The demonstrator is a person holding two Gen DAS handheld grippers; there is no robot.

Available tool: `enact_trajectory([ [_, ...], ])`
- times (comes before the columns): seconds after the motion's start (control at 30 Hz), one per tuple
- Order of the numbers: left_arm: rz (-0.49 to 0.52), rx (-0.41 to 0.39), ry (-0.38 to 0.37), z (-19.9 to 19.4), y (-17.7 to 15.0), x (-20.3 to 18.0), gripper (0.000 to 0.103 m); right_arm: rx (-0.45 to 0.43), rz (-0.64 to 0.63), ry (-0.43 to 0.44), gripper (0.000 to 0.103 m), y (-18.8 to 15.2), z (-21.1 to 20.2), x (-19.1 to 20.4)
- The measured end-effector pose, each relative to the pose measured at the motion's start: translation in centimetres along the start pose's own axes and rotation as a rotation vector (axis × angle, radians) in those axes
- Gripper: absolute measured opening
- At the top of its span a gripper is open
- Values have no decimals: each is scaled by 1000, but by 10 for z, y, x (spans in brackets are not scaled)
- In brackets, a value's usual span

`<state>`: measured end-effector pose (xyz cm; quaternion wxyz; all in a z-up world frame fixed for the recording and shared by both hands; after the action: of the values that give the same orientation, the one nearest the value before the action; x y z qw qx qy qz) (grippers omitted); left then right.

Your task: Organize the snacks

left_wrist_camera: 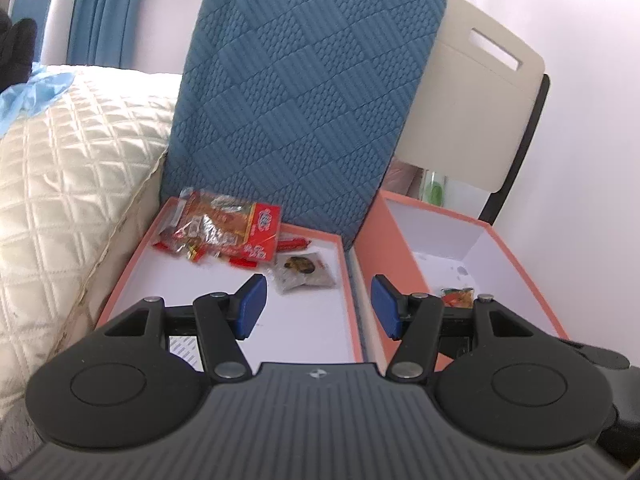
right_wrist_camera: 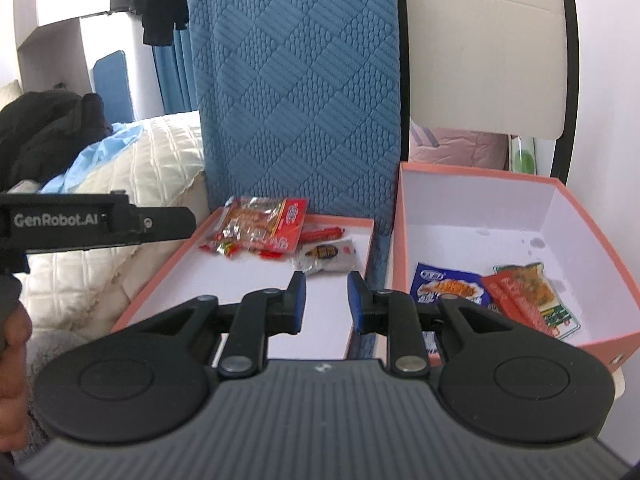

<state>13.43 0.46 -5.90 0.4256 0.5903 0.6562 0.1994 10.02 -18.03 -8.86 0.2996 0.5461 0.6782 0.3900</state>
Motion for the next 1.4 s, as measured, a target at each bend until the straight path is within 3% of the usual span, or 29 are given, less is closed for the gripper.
enact_trajectory([
  [0.37,7,22,9,27,8,14,63,65,-32,-21,26,-11,24,12],
  [0.67,-9,58,-12,86,25,27,63,82,-57,-42,26,-7,58,11],
  [1.03,-190,165,-43,176,27,82,63,87,-87,-43,26,1,110,19],
  [1.4,-379,223,-62,229,31,123,67,81,-141,-41,26,14,158,14],
])
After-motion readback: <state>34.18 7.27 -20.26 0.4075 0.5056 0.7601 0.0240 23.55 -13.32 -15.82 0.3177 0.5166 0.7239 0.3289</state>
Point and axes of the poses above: each gripper's, at about its wrist camera, not at the fingertips, and z roughly the way its jaws point, x to its left, y to its top, the point moved 1 cm from there along z, roughly the way its jaws point, and after that the axes turned 3 degrees about -y, right-handed, at the moved point
